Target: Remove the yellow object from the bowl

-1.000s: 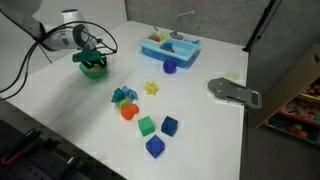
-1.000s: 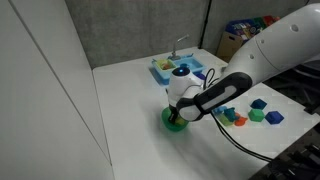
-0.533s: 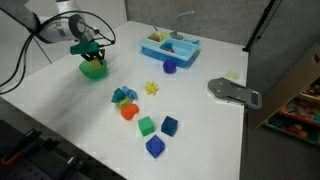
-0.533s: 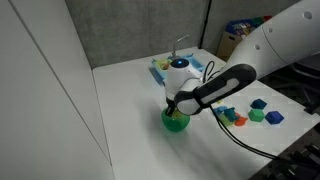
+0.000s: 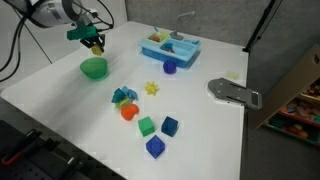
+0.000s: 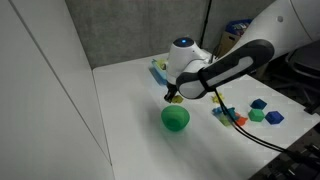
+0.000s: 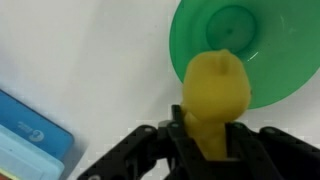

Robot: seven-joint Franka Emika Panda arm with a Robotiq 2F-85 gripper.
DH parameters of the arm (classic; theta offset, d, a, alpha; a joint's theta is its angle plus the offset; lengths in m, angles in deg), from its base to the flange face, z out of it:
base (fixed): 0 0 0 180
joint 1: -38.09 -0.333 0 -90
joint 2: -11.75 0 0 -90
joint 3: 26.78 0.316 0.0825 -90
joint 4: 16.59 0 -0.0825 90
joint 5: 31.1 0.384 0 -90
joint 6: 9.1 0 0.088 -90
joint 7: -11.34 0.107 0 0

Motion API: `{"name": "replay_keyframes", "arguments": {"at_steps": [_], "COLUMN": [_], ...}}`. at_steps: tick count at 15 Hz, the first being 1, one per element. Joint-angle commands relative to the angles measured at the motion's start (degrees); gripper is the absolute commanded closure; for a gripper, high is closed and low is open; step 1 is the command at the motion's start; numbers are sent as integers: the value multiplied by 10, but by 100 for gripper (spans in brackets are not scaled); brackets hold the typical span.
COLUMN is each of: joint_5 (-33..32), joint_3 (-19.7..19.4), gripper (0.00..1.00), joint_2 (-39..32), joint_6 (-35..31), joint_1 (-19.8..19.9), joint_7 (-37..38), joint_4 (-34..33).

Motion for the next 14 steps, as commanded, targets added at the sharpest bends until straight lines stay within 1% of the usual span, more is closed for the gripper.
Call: {"name": "replay_keyframes", "arguments": {"at_steps": [1,4,8,14], "joint_5": [-13,-17,-15,-16], "joint_3": [-23,-44,-59,-84], "gripper": [89,89,89,89], "joint_2": [77,122,172,247], "joint_6": [8,-4,-18,-39], "joint_1": [8,25,63,119], "joint_7": [38,54,56,57], "joint_4": [83,154,245,366]}}
